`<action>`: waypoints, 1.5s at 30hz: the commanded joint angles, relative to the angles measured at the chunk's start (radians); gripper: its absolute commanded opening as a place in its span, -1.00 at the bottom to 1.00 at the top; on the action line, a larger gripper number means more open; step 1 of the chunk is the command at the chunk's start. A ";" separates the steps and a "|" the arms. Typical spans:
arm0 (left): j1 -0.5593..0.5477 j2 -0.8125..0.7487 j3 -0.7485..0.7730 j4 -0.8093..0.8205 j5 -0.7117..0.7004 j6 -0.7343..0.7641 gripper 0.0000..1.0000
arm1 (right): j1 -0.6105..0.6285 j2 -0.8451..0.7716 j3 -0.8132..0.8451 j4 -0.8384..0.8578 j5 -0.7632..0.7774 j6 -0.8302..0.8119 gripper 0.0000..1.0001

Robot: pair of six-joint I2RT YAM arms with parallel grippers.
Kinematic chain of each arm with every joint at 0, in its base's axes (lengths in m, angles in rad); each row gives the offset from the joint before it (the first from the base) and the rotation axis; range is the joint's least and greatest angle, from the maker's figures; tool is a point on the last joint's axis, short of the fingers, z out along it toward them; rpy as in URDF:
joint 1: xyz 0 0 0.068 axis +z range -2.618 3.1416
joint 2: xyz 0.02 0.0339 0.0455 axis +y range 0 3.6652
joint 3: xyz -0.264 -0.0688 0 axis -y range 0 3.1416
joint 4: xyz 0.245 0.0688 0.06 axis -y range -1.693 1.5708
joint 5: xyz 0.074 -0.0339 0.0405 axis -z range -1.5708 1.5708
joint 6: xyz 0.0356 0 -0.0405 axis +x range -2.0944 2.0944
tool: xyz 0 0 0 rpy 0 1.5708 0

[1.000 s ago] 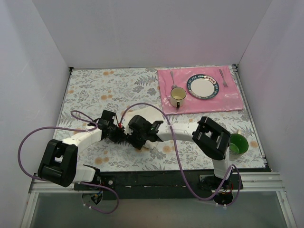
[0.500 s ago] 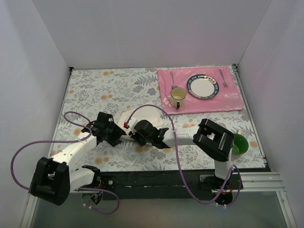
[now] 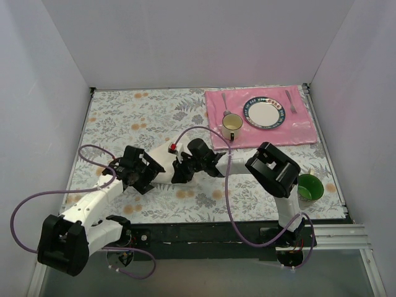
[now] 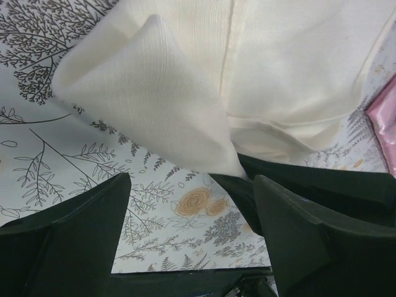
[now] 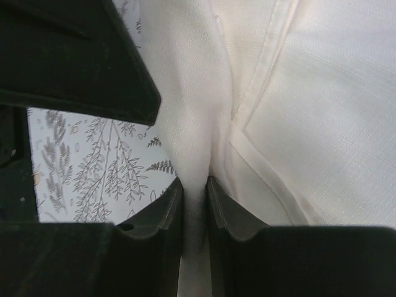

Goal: Fold the napkin, place the utensils inside, and roll it up
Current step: Roll the napkin with the utensil

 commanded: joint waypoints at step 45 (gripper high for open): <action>-0.016 0.209 -0.007 -0.017 0.025 -0.055 -1.00 | 0.263 -0.091 0.266 -0.692 0.673 -0.069 0.54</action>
